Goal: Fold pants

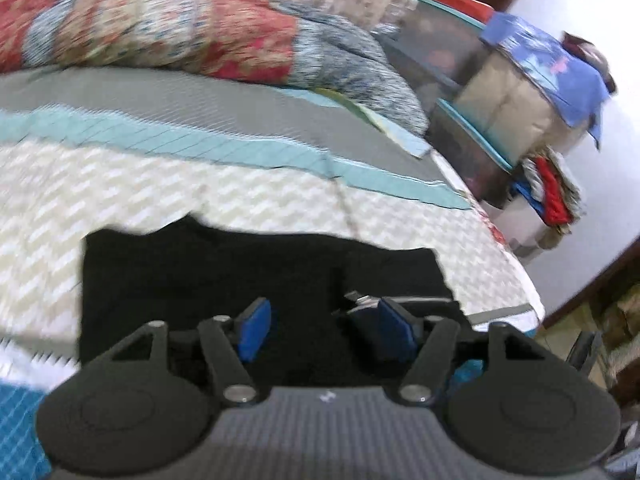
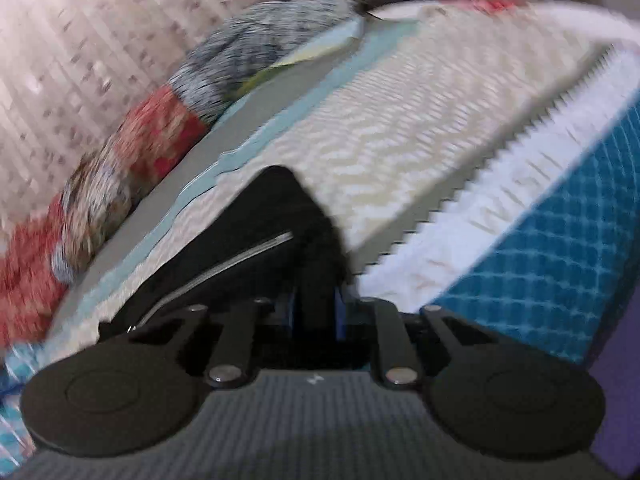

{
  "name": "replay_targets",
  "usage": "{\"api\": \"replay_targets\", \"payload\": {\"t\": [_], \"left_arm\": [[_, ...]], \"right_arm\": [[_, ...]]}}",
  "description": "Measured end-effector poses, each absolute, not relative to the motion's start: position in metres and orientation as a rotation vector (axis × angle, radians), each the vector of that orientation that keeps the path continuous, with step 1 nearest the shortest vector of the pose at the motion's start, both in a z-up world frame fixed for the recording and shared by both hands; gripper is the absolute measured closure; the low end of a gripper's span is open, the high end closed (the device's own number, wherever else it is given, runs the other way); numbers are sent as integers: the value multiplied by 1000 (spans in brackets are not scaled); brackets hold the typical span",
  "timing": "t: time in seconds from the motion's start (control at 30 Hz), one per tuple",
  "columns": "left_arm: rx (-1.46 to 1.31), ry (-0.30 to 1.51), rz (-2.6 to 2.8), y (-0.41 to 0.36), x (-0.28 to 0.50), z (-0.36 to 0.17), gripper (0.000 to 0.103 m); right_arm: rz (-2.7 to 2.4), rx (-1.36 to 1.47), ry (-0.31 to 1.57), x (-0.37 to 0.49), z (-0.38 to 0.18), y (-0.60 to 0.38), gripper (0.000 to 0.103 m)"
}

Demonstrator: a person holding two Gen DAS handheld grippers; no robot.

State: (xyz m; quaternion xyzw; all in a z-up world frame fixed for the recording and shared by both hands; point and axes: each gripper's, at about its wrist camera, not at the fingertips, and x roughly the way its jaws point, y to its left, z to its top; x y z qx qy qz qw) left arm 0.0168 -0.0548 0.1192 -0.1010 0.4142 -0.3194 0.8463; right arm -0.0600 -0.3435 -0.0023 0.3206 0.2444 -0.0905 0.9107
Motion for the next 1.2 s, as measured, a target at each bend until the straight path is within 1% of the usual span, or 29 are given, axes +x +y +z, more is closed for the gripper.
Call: {"api": "replay_targets", "payload": {"t": [0.03, 0.07, 0.13, 0.33, 0.5, 0.53, 0.6, 0.63, 0.67, 0.73, 0.77, 0.8, 0.83, 0.87, 0.9, 0.93, 0.97, 1.03, 1.07, 1.1, 1.13, 1.2], "left_arm": [[-201, 869, -694, -66, 19, 125, 35], [-188, 864, -717, -77, 22, 130, 28], [-156, 856, -765, -103, 27, 138, 21], [-18, 903, -833, -176, 35, 136, 17], [191, 902, -867, -212, 21, 119, 16], [242, 894, -860, -216, 17, 114, 19], [340, 873, -831, -221, 12, 106, 36], [383, 869, -814, -222, 11, 101, 58], [407, 872, -801, -222, 12, 98, 78], [343, 888, -794, -211, 21, 101, 89], [273, 893, -786, -202, 28, 109, 90], [193, 893, -778, -190, 36, 118, 90], [114, 895, -772, -178, 45, 126, 91], [19, 911, -765, -161, 55, 134, 91], [-59, 933, -759, -149, 66, 138, 91], [-126, 953, -752, -136, 74, 140, 91], [-177, 971, -743, -125, 80, 140, 91], [-251, 996, -726, -103, 88, 138, 91], [-279, 1002, -722, -94, 89, 137, 91], [-307, 1004, -718, -84, 90, 136, 91], [-327, 1002, -713, -75, 90, 135, 91], [-367, 990, -692, -55, 92, 132, 91]], "right_arm": [[-169, 602, 498, -60, 5, -330, 85], [-146, 537, 483, -61, 14, -314, 85], [-85, 422, 452, -63, 29, -282, 85], [51, 66, 406, -68, 45, -193, 85], [136, -78, 395, -76, 45, -162, 86], [142, -93, 391, -77, 46, -159, 86], [147, -115, 384, -81, 47, -157, 86], [144, -121, 381, -82, 48, -156, 86], [139, -123, 380, -82, 49, -156, 86], [138, -107, 386, -84, 50, -159, 85], [139, -94, 383, -85, 51, -161, 85], [132, -83, 375, -88, 52, -162, 81], [120, -80, 363, -91, 53, -160, 74], [106, -81, 346, -94, 54, -161, 66], [102, -83, 331, -98, 54, -162, 50], [103, -86, 320, -100, 54, -163, 48], [105, -97, 319, -100, 54, -162, 48], [99, -135, 327, -96, 52, -157, 50], [97, -153, 339, -94, 51, -154, 54], [97, -163, 353, -91, 51, -151, 79], [106, -160, 366, -90, 53, -148, 89], [153, -137, 359, -88, 59, -143, 89]]}}
